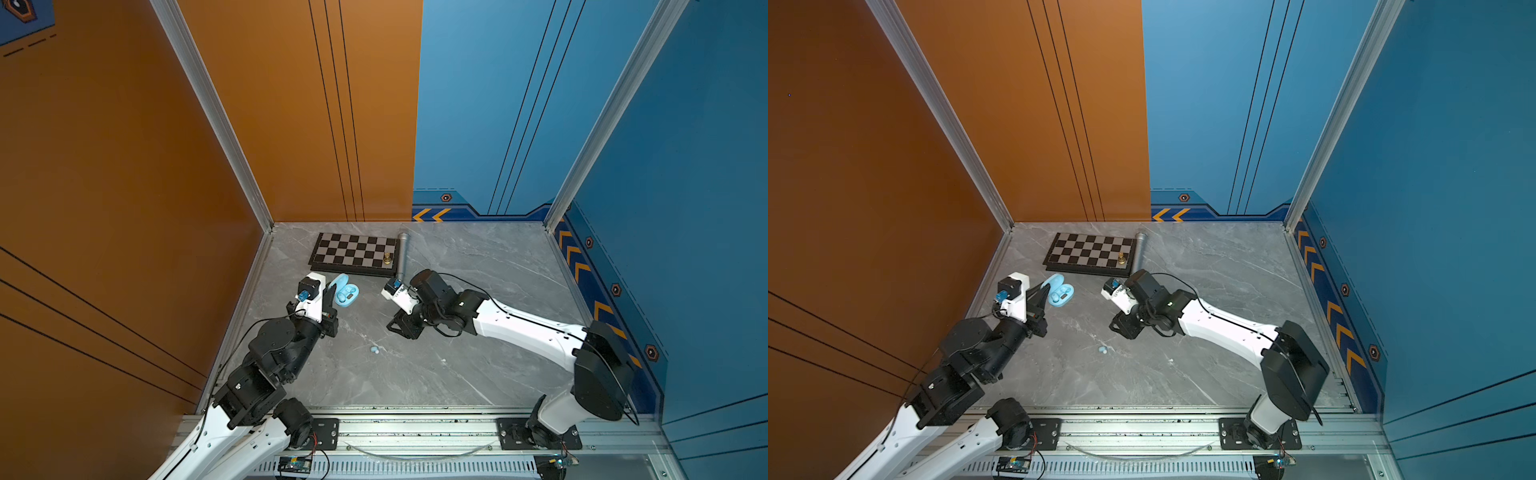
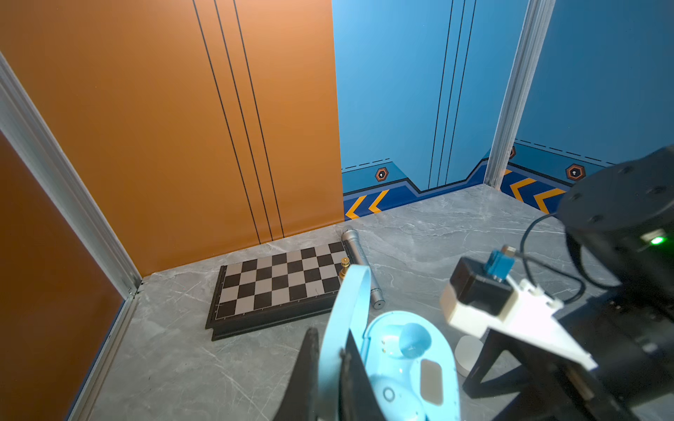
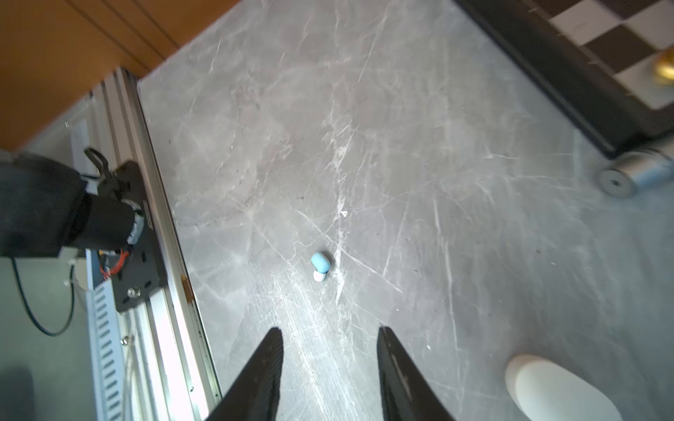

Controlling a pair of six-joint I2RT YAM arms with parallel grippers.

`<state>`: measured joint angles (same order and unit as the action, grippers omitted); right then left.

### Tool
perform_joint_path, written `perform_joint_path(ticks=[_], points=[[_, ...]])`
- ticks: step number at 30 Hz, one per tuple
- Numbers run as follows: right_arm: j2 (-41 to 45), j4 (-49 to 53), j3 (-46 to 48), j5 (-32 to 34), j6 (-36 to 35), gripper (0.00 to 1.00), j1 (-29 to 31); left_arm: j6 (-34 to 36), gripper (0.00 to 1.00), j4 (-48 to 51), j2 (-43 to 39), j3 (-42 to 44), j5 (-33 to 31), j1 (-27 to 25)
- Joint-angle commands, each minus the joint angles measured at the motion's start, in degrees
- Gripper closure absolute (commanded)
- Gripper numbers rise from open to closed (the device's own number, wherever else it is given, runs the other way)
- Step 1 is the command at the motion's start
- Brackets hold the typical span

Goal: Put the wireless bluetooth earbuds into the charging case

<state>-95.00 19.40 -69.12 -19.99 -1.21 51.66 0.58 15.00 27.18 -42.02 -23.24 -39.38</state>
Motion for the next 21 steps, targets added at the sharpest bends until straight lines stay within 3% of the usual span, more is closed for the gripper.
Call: perform_joint_path(ticks=[1,5,21], points=[[-5.1,1.3,-4.1,-1.6,-14.2,0.53,2.3,-3.5,1.00,7.3,-2.4,1.0,-2.5,0.4],[-10.3,1.8,-5.9,-2.2,-21.5,0.52,4.4,-4.7,1.00,9.5,-4.4,0.5,-3.1,0.4],[-24.6,8.3,-15.2,8.5,-24.4,0.56,7.9,-5.6,1.00,10.8,-2.8,-1.4,-3.2,0.3]])
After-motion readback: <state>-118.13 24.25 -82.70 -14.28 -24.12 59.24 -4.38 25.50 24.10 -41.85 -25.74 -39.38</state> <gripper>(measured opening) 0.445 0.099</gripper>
